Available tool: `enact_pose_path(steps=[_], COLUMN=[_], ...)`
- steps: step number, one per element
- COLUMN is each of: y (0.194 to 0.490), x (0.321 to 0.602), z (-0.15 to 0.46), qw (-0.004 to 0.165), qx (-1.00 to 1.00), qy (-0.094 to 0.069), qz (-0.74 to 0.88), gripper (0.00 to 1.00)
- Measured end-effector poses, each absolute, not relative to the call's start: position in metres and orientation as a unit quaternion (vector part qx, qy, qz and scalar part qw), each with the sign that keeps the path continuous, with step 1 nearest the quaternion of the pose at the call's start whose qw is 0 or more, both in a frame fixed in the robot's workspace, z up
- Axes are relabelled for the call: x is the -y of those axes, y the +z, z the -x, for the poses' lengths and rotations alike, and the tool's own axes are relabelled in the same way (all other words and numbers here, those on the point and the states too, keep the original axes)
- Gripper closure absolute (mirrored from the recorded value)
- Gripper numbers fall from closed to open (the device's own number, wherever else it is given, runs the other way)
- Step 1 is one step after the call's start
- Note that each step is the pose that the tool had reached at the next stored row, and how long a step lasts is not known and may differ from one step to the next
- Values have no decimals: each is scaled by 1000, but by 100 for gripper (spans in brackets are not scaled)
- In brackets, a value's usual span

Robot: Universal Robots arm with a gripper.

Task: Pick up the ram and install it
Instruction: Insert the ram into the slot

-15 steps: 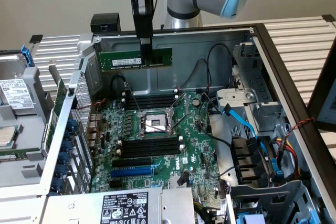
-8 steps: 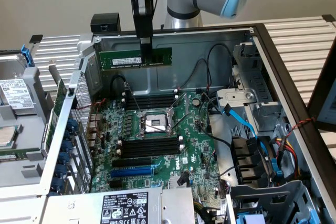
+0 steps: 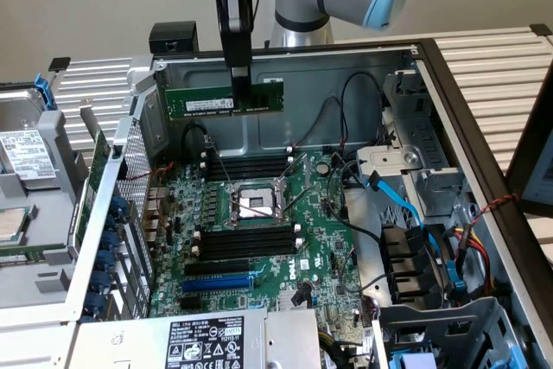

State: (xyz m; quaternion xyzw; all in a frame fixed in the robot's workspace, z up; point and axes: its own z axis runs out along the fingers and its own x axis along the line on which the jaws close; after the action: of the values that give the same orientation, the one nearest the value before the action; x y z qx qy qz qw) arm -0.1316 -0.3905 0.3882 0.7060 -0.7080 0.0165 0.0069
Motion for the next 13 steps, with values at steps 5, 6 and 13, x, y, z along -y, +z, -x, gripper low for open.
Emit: enact_pose_path(steps=[5,6,13], y=[380,378,375], x=[390,390,390], z=[131,131,130], qw=[6,6,6], qx=[708,708,708], qy=[16,16,16], qz=[-706,-706,-706], gripper=[88,88,88])
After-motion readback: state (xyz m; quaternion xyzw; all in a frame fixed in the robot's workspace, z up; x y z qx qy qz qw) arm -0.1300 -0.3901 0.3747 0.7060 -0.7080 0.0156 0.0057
